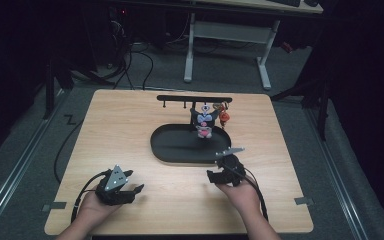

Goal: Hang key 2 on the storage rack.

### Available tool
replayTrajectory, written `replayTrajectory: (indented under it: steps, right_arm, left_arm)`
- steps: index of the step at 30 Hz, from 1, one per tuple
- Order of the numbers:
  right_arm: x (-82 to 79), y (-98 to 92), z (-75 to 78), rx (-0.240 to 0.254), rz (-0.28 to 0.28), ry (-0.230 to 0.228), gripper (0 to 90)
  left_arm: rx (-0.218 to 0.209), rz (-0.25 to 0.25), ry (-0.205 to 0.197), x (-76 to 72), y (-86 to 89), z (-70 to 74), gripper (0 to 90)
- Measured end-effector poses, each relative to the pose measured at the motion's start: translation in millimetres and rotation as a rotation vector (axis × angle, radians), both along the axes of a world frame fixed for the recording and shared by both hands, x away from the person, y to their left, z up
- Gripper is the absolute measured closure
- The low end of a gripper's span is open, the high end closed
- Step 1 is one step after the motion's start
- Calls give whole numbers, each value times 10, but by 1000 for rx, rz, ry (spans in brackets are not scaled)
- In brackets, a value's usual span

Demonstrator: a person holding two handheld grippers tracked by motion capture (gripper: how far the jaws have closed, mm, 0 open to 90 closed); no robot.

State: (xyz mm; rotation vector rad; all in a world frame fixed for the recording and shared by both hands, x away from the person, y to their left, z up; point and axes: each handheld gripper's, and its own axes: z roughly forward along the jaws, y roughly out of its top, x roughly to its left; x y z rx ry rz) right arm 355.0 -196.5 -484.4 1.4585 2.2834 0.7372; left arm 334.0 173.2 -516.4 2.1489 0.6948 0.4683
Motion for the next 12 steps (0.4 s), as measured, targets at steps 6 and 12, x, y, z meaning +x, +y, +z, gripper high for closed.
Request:
replayTrajectory:
  steps: [6,12]
  right_arm:
    - [-371,-53,-254,70,-10,-140,324]
    - [-628,-84,-286,75,15,-256,306]
  left_arm:
    - [-4,-13,22,5,-20,-28,359]
    - [-12,-15,23,-8,-38,-31,359]
